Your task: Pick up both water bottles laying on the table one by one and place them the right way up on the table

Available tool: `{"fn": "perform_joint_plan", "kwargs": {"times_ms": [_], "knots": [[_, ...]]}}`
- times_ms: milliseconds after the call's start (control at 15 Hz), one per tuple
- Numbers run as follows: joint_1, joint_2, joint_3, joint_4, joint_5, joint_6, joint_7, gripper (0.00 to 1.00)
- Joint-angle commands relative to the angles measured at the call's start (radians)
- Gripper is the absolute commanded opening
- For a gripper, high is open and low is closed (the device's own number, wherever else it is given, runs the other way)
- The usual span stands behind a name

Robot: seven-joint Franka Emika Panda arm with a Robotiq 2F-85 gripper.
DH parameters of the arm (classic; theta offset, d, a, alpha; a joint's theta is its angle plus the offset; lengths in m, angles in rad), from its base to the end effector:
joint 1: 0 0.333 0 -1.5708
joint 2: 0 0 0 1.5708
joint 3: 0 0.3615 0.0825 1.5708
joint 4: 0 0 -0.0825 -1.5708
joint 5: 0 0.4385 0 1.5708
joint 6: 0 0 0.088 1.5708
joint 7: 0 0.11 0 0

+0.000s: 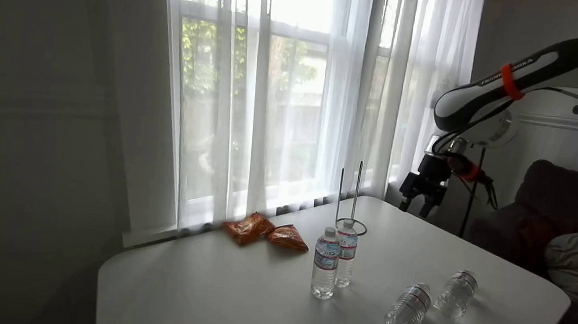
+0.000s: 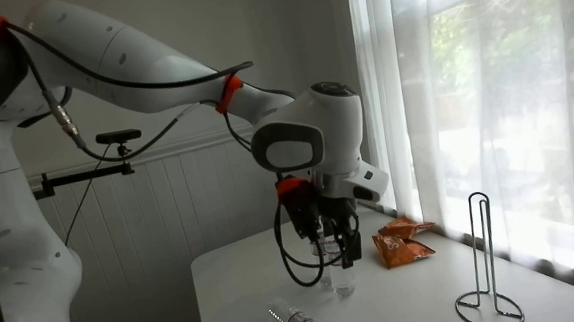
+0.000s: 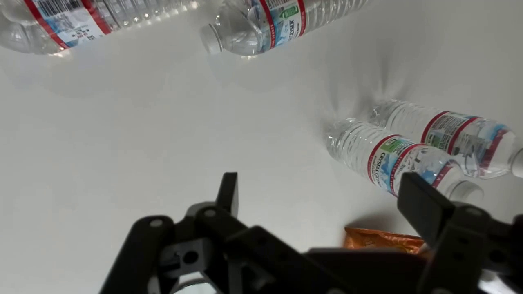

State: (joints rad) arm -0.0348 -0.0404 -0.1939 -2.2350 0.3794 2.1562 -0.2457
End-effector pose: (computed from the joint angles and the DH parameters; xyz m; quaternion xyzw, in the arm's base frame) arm 0.5465 -0.1113 0.3972 -0.9821 0.0987 -0.0182 0.1591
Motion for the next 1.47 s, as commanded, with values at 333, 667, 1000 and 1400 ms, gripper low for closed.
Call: {"fn": "perform_joint_plan", "kwargs": {"times_ms": [333, 667, 1000, 1400], "knots": [[-0.013, -0.04, 0.088, -0.096, -0.27, 0.041, 0.383, 1.0], [-0.007, -0.036, 0.127, -0.175, -0.263, 0.036, 0.608, 1.0], [-0.009, -0.032, 0.134, -0.274, -0.213, 0.063, 0.717, 1.0], [-0.011, -0.002, 0.132, -0.254, -0.235, 0.024, 0.673, 1.0]]}}
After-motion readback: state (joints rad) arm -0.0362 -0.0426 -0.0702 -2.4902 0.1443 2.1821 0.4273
